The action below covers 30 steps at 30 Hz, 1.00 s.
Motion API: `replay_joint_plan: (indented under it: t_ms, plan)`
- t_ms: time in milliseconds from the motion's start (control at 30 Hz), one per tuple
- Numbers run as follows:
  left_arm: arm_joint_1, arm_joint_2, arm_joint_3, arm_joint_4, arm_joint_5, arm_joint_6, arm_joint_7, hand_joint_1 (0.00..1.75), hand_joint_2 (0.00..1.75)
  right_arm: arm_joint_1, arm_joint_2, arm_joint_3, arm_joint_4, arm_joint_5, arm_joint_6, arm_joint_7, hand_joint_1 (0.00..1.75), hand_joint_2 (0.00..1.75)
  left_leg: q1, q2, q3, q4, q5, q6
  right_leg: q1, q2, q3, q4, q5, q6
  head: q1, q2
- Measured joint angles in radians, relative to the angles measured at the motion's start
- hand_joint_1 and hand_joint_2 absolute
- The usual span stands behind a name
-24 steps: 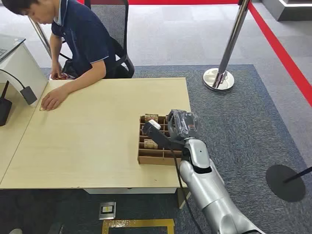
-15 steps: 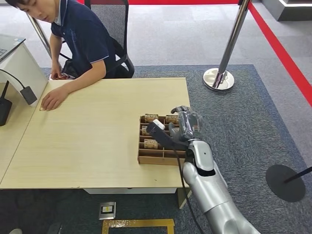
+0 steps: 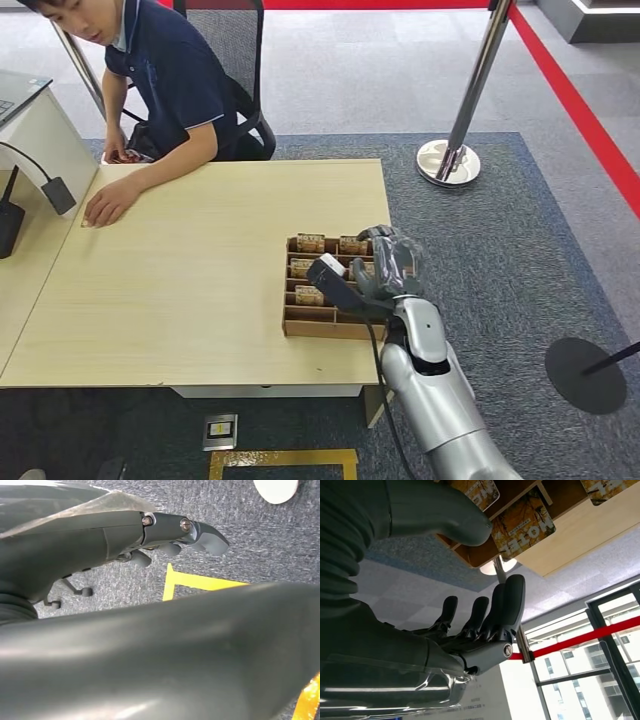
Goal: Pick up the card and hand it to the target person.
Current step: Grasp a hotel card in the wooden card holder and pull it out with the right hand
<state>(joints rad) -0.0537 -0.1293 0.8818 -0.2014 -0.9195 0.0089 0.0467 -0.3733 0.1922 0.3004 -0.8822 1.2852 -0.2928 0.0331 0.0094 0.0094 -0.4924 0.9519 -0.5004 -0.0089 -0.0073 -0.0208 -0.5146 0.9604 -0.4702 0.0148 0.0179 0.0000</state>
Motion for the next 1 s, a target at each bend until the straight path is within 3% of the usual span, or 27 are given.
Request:
replay_joint_plan:
  t_ms: [400, 1000]
  plan:
    - [-0.001, 0.0, 0.011, 0.0, -0.003, 0.001, 0.001, 0.0, 0.0, -0.014, 0.008, -0.006, 0.065, -0.008, -0.002, -0.003, 0.77, 1.75, 0.0, 0.0, 0.0, 0.0, 0.0, 0.0, 0.0, 0.0, 0.0, 0.0, 0.0, 0.0, 0.0, 0.0]
    - [0.0, 0.0, 0.016, 0.0, -0.031, 0.001, -0.005, 0.0, 0.0, -0.022, 0.011, -0.048, 0.135, -0.006, -0.033, 0.005, 0.86, 1.75, 0.0, 0.0, -0.001, 0.0, 0.0, 0.0, 0.0, 0.0, -0.001, 0.0, 0.0, 0.0, 0.0, 0.0]
